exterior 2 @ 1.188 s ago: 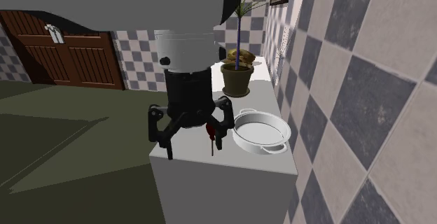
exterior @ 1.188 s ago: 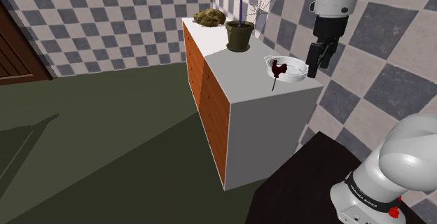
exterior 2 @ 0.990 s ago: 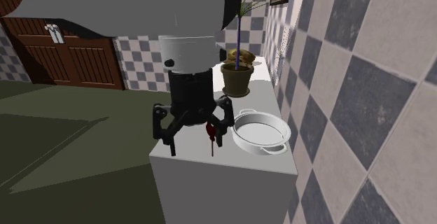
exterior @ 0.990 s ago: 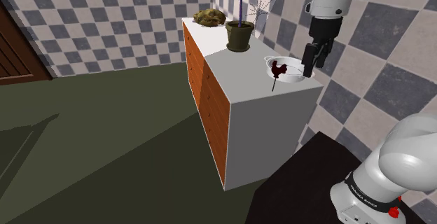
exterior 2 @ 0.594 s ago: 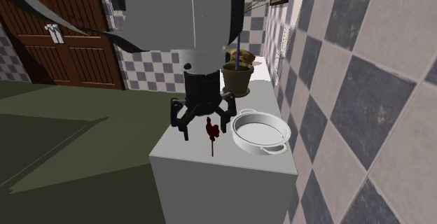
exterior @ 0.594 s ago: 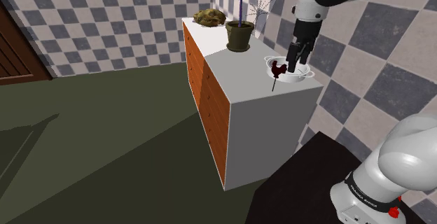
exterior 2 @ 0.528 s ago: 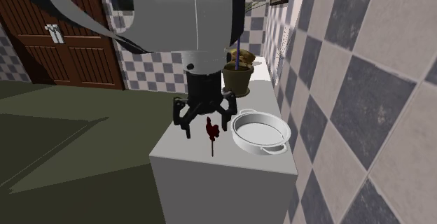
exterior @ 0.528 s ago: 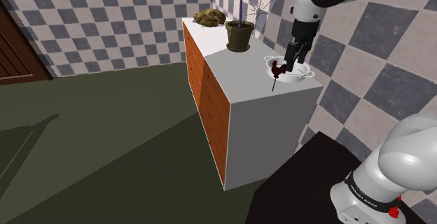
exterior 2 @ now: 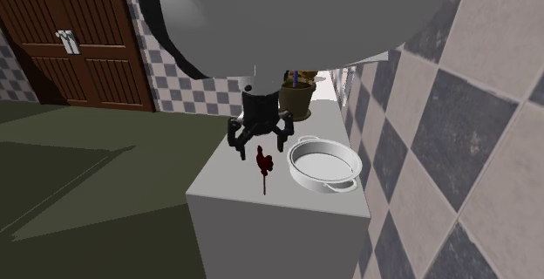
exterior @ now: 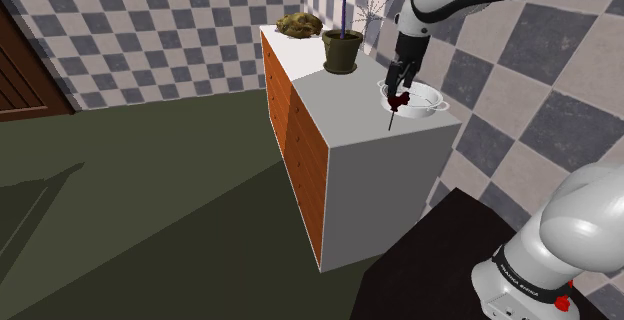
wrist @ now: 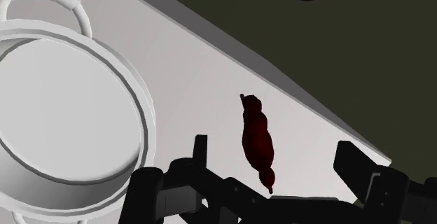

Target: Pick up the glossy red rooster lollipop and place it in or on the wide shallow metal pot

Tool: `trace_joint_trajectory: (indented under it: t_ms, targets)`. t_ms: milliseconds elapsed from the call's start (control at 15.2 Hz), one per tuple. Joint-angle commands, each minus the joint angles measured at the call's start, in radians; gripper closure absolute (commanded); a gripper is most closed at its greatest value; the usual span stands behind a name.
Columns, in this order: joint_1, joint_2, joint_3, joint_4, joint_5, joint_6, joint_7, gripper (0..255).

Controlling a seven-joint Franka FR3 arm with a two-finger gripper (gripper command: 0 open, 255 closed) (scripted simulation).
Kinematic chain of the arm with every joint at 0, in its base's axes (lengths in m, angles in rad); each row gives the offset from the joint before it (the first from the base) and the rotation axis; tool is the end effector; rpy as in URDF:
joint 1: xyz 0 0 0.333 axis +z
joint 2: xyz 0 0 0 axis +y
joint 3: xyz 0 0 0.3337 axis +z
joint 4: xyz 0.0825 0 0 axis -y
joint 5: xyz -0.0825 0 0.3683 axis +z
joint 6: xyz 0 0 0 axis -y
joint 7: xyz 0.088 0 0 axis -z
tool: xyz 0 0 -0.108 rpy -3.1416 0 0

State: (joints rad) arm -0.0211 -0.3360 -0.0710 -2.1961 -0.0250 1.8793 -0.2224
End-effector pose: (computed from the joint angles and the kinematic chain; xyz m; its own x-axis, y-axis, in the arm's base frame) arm 0.4323 -0.0450 0.5425 0.9899 0.1410 0.0179 0.1409 -0.9900 0.0046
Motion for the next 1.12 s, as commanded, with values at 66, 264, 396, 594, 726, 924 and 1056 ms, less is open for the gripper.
trace_joint_trajectory:
  t_ms: [66, 264, 396, 594, 726, 924, 1056]
  targets:
    - [-0.001, 0.013, -0.004, -0.028, -0.001, 0.044, -0.005, 0]
    - [-0.002, 0.022, -0.005, -0.068, -0.001, 0.093, -0.005, 0]
    - [-0.002, 0.022, -0.005, -0.068, -0.001, 0.093, -0.005, 0]
    - [-0.002, 0.022, -0.005, -0.068, -0.001, 0.093, -0.005, 0]
    - [-0.002, 0.022, -0.005, -0.068, -0.001, 0.093, -0.005, 0]
    - [-0.002, 0.022, -0.005, -0.068, -0.001, 0.093, -0.005, 255]
    - [-0.002, 0.022, -0.005, -0.068, -0.001, 0.093, -0.005, 255]
